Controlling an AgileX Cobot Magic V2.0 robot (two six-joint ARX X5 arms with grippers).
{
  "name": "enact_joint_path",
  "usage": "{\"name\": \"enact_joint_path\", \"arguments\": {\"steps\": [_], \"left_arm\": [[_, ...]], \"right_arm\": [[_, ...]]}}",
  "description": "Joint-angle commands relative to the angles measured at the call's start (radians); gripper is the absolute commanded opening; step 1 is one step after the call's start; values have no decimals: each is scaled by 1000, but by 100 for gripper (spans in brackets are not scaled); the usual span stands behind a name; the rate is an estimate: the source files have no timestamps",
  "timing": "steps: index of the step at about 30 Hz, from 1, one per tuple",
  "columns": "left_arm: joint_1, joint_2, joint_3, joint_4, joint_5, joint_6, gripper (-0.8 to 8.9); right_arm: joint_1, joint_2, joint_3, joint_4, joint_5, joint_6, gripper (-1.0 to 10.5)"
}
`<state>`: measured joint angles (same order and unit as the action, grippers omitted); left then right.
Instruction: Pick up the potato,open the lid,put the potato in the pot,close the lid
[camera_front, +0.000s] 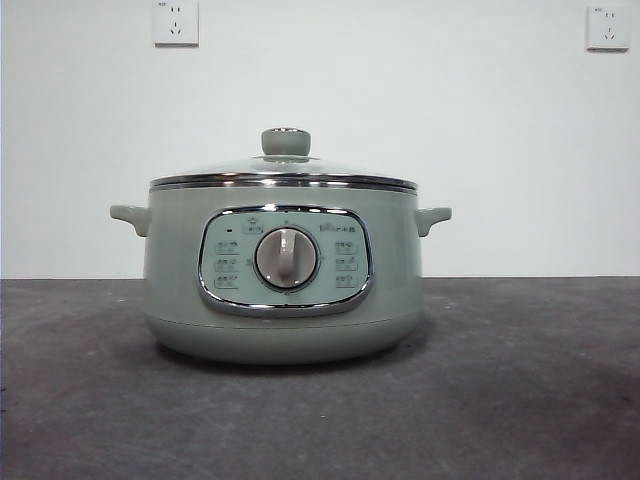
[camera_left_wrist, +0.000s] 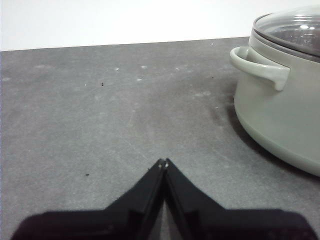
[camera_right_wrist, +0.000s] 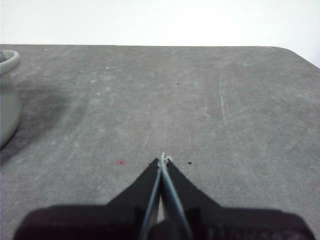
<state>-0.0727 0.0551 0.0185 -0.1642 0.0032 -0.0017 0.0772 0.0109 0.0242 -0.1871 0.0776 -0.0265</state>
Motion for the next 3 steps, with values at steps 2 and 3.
{"name": "enact_joint_path", "arguments": {"steps": [2, 3], "left_arm": [[2, 0, -11, 0, 0, -6, -3], [2, 0, -11, 0, 0, -6, -3]], "right_arm": [[-2, -1, -10, 5, -3, -2, 1], [-2, -1, -10, 4, -3, -2, 1]]}}
